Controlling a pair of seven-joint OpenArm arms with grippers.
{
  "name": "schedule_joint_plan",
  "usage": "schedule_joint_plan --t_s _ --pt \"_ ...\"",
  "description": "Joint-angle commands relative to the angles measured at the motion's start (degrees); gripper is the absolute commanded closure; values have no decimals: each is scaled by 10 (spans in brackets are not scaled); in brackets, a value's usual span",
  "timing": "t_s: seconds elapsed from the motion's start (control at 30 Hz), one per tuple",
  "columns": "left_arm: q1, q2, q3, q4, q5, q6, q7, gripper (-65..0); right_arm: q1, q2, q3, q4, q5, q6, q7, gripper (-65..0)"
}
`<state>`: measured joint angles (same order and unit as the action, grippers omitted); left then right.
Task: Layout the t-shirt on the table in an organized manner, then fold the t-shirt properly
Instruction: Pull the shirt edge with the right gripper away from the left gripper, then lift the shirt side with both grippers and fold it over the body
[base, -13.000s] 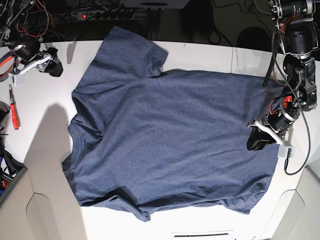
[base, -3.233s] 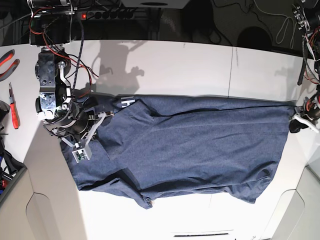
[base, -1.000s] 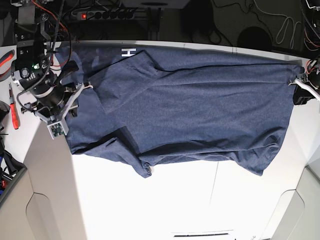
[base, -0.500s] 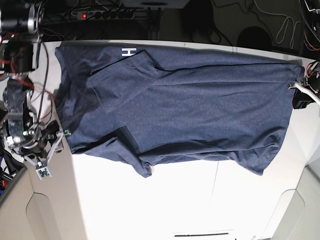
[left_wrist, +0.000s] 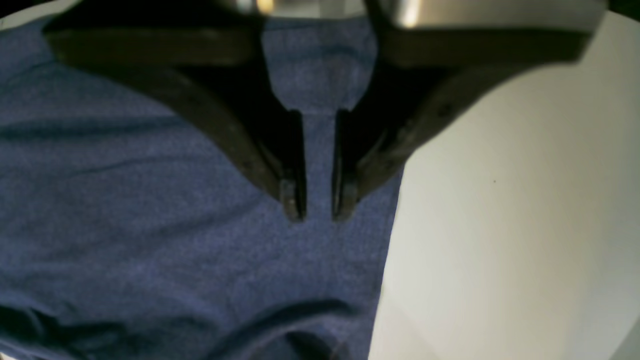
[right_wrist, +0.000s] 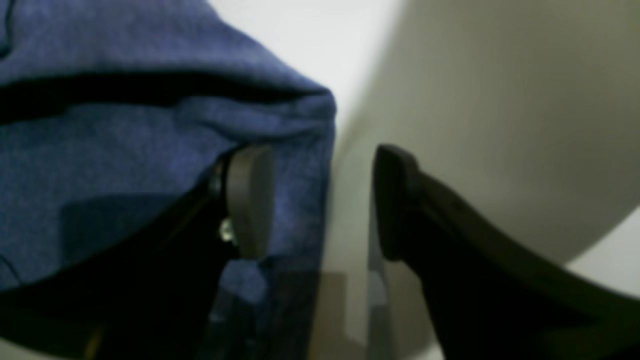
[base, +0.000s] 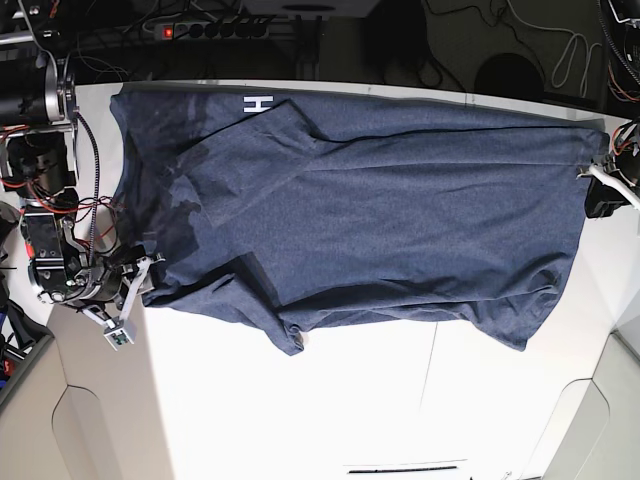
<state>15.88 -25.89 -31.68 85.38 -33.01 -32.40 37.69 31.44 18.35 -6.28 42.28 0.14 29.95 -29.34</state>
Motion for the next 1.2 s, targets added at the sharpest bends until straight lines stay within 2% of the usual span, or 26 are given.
schedule_joint_plan --t_s 0.0,0.07,0.17,0.23,0.3,0.37,0.5,0.6,0.67,0.7,0.83,0.9,1.0,1.17 --pt "-3 -13 -5 9 -7 -4 -10 -126 14 1 0 3 -1 -16 3 -316" --pt "-3 -13 -5 9 -7 -4 -11 -126 14 -2 0 3 -1 -26 3 -249" --pt "-4 -13 -5 9 -7 -4 -41 -126 14 -3 0 4 -1 -32 4 0" --pt "-10 -13 -5 9 2 -2 -87 -126 14 -3 0 4 -2 -32 4 0" --pt "-33 -13 -5 3 24 16 -127 -126 14 -2 0 4 -2 -32 5 0" --pt "-80 -13 -5 -19 32 36 -130 -126 14 -3 0 5 -1 -31 5 0" --pt "-200 -40 43 -128 33 37 -134 -135 14 -3 0 5 -1 -29 5 0" --pt "-297 -65 134 -248 46 37 -162 -262 14 -3 0 5 -1 -25 4 0" --pt "-359 -68 196 -322 83 39 -181 -288 14 -3 0 5 -1 -25 4 0" --pt "-387 -66 224 -356 96 49 -189 -288 14 -3 0 5 -1 -25 4 0" --pt "-487 -51 320 -489 156 130 -233 -288 14 -3 0 5 -1 -9 2 0" --pt "-529 -43 353 -551 184 149 -238 -288 12 -3 0 5 -1 -10 2 0" --pt "-563 -35 381 -617 185 151 -258 -288 12 -3 0 5 -1 -10 2 0" --pt "-563 -30 384 -668 185 151 -272 -287 5 -1 0 5 -1 -10 2 0"
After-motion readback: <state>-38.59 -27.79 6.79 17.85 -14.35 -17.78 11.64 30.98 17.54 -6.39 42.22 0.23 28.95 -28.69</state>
